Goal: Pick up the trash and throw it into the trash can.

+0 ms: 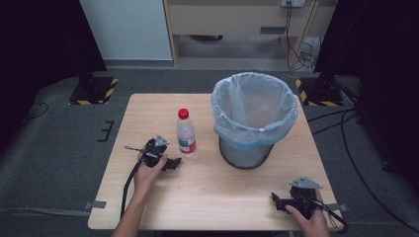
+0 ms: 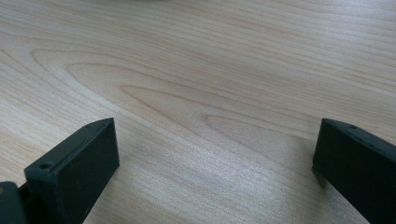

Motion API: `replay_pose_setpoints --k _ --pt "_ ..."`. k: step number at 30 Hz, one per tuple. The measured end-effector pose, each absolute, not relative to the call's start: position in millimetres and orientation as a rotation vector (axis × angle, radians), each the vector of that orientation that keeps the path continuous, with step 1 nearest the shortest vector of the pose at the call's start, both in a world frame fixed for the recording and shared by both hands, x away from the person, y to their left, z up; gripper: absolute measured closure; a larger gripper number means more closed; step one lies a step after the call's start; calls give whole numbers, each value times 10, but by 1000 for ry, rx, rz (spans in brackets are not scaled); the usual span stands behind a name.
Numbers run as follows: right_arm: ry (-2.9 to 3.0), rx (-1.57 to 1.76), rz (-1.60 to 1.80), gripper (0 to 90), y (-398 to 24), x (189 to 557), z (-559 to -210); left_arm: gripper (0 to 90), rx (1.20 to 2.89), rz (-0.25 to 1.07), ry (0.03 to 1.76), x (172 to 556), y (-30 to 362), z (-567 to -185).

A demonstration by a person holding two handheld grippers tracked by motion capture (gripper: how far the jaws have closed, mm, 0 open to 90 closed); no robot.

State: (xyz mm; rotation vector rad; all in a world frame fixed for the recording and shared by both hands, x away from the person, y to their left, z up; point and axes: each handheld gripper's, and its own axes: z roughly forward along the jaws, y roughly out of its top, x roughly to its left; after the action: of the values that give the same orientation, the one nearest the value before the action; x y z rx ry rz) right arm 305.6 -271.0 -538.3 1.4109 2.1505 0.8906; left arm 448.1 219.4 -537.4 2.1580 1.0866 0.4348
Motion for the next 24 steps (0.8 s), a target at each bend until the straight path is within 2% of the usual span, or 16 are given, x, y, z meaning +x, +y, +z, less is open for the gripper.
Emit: replay_pose_setpoints --k 13,17,24 --pt "2143 1416 890 3 -2706 3054 -5385 0 2163 447 1074 4419 2174 -5370" --pt "2143 1419 890 3 -2705 3053 -5384 32 2150 468 1045 4332 2184 -5344" --pt "2145 1415 891 3 -2704 3049 -5384 31 2105 503 969 4176 2126 -5113"
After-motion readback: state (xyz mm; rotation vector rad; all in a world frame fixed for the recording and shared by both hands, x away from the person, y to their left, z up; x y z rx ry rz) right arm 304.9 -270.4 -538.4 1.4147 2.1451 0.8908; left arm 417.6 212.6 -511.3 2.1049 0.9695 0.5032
